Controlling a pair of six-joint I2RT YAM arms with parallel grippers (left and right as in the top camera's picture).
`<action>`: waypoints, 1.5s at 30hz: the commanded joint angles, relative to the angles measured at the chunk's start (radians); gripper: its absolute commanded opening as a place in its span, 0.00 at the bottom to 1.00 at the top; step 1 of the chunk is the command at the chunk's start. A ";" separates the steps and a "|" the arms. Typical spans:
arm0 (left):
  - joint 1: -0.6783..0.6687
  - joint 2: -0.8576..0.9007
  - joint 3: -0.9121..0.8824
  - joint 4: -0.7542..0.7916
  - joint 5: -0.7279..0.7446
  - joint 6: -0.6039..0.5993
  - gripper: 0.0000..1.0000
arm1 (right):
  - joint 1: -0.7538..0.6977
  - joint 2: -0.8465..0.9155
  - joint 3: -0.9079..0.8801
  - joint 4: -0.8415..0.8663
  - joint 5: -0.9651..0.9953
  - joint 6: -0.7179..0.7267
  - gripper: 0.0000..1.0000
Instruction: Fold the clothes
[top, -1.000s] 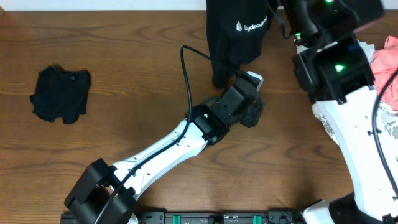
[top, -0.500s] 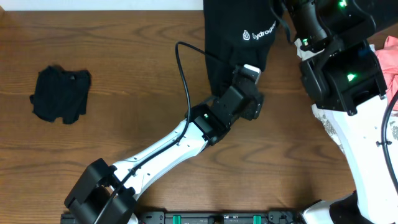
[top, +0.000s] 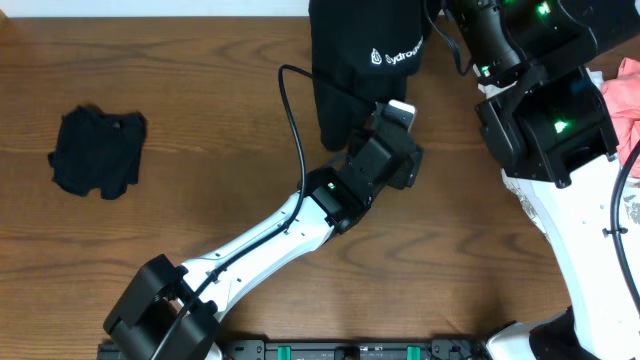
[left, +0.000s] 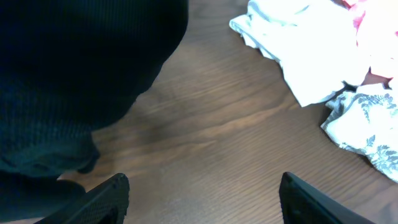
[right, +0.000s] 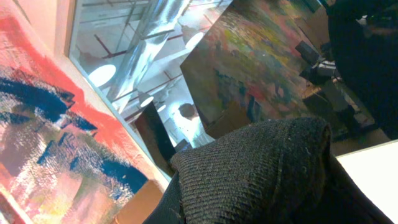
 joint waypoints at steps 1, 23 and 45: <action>0.003 -0.016 0.013 -0.015 -0.061 -0.011 0.79 | 0.006 -0.023 0.030 0.014 0.018 -0.026 0.02; 0.000 -0.016 0.013 -0.094 -0.095 -0.160 0.82 | -0.022 -0.022 0.030 0.013 0.142 -0.052 0.02; 0.000 -0.016 0.014 -0.021 0.028 -0.175 0.84 | -0.019 -0.022 0.030 -0.011 0.130 -0.050 0.01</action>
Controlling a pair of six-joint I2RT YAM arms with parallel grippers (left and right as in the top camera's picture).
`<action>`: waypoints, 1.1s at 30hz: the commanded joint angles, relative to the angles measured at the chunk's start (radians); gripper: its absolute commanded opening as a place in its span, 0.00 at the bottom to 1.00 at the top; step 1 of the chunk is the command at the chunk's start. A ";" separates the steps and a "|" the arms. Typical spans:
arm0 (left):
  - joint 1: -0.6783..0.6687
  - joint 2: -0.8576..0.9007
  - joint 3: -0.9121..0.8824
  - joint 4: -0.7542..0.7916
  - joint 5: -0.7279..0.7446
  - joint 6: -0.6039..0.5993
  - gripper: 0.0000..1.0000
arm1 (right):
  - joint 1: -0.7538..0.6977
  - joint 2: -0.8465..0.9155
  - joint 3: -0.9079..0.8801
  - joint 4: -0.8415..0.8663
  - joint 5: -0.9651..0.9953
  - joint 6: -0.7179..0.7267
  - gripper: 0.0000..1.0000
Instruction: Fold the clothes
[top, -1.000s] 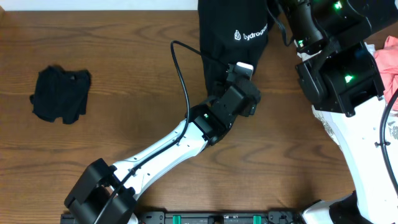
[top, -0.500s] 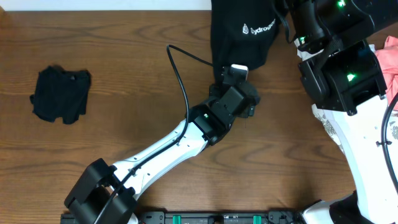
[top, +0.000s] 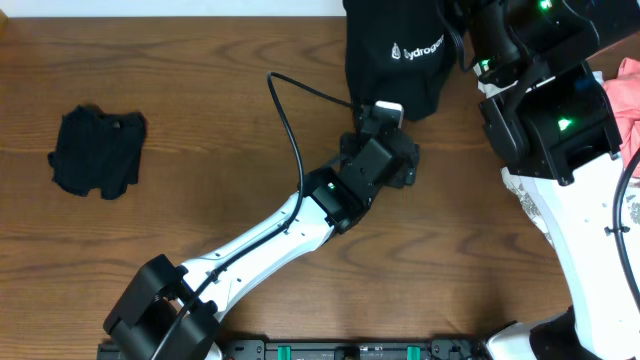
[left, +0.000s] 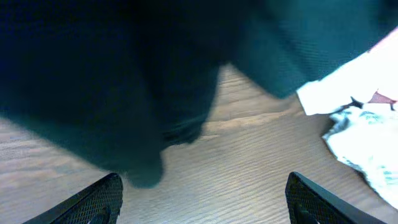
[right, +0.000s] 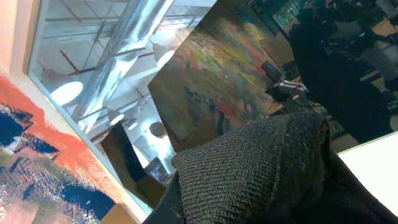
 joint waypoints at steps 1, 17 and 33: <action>0.001 -0.016 0.014 0.016 0.068 -0.016 0.84 | -0.002 -0.022 0.030 0.013 -0.001 -0.016 0.01; 0.015 -0.016 0.014 0.053 -0.034 0.008 0.89 | 0.025 -0.027 0.030 0.016 -0.009 -0.013 0.01; 0.060 -0.016 0.014 0.084 -0.007 0.007 0.90 | 0.077 -0.046 0.030 0.023 -0.028 -0.013 0.02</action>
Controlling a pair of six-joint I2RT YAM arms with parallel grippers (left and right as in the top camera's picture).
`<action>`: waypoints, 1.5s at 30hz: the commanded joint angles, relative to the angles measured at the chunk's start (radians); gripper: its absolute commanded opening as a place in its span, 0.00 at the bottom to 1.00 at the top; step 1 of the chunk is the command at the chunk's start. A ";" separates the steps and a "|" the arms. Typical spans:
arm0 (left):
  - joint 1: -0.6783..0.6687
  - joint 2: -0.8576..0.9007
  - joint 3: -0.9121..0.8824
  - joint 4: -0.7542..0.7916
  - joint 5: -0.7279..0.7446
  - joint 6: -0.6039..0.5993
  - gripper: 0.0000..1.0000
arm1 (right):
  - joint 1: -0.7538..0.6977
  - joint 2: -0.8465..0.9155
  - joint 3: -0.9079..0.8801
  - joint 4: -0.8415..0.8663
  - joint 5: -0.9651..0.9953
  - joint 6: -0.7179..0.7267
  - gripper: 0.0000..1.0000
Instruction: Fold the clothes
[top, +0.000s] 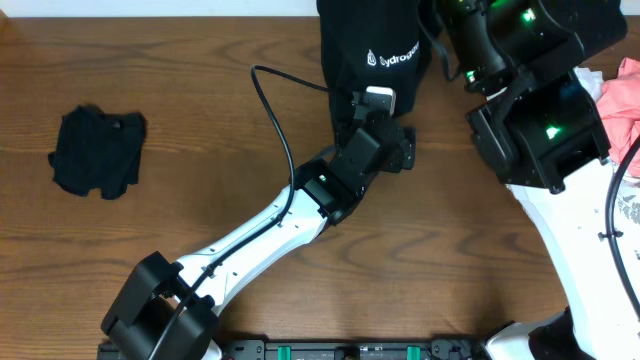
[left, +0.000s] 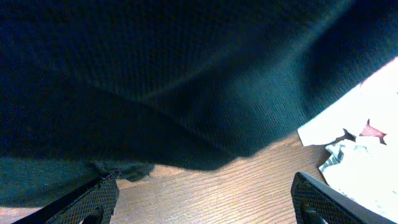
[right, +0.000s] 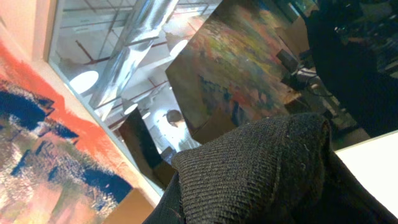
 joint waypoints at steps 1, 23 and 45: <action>0.010 -0.016 0.013 0.004 -0.010 0.006 0.90 | 0.013 -0.048 0.030 0.021 -0.010 -0.013 0.02; 0.026 -0.016 0.013 0.000 -0.033 0.010 0.90 | 0.013 -0.108 0.030 0.008 -0.011 -0.014 0.02; 0.026 -0.016 0.014 -0.004 -0.076 0.010 0.15 | 0.013 -0.119 0.030 0.005 -0.055 0.002 0.02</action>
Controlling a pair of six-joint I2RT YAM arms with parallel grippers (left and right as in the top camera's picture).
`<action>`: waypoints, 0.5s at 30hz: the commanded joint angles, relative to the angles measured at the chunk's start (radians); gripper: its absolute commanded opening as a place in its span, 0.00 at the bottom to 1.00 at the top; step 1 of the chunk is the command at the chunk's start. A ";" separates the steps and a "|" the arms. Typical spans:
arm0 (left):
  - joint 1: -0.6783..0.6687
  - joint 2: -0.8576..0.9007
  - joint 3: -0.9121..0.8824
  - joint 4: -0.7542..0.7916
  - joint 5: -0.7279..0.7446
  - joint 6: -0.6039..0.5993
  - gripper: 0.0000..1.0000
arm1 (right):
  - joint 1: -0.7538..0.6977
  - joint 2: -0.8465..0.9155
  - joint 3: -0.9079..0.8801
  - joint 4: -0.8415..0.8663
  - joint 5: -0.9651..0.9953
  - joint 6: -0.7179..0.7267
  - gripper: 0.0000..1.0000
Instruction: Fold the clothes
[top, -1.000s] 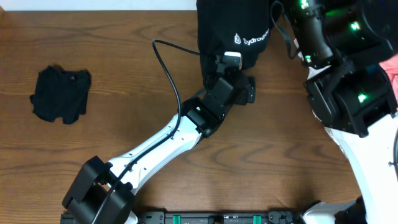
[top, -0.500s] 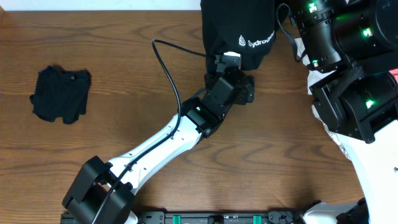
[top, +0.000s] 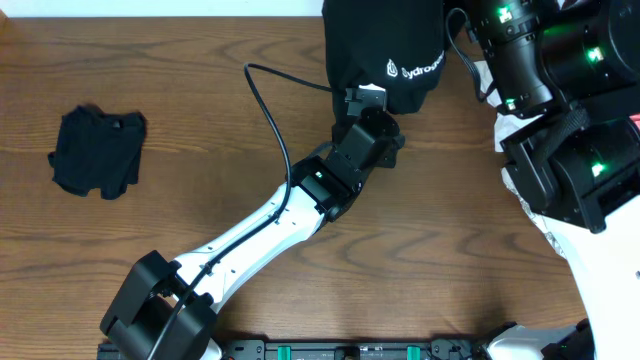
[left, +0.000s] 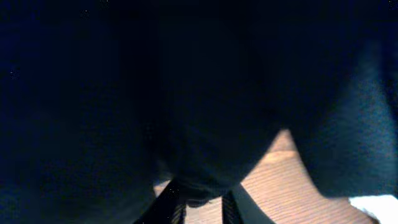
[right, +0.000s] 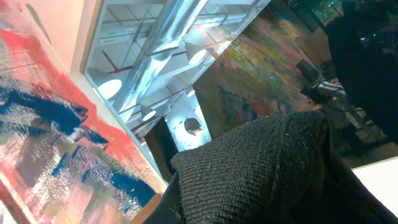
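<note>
A black garment (top: 385, 45) with a white logo hangs over the far middle of the wooden table (top: 180, 230). Its top runs up to my right arm (top: 520, 50). In the right wrist view black knit cloth (right: 267, 168) covers the fingers, and the camera looks up into the room. My left gripper (top: 362, 103) is at the garment's lower edge. In the left wrist view the fingers (left: 171, 208) stand close together, shut on a hanging fold of the dark cloth (left: 199, 186). The rest of that view is filled by the garment.
A small crumpled black garment (top: 98, 150) lies at the left of the table. A corner of white cloth (left: 376, 210) shows at the right, beside the right arm's base. The left arm's black cable (top: 262, 110) loops over the table's middle.
My left gripper was open with its fingers wide apart under the hanging hem; now it is shut on a fold of that hem. The garment and right arm have shifted slightly right.
The right gripper held the black garment up at the table's far edge at every moment, shifting it a little left and right. My left gripper stood open below it, nearer the hem each time, and is now shut on the lower edge.
</note>
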 joint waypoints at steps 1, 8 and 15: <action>0.005 -0.016 0.014 -0.002 -0.041 0.009 0.09 | 0.008 -0.034 0.030 0.010 -0.025 0.001 0.01; 0.005 -0.016 0.014 -0.026 -0.042 0.009 0.06 | 0.006 -0.034 0.030 0.010 -0.021 0.000 0.02; -0.001 -0.081 0.014 -0.108 -0.022 0.010 0.06 | 0.003 -0.034 0.030 -0.022 0.041 -0.061 0.01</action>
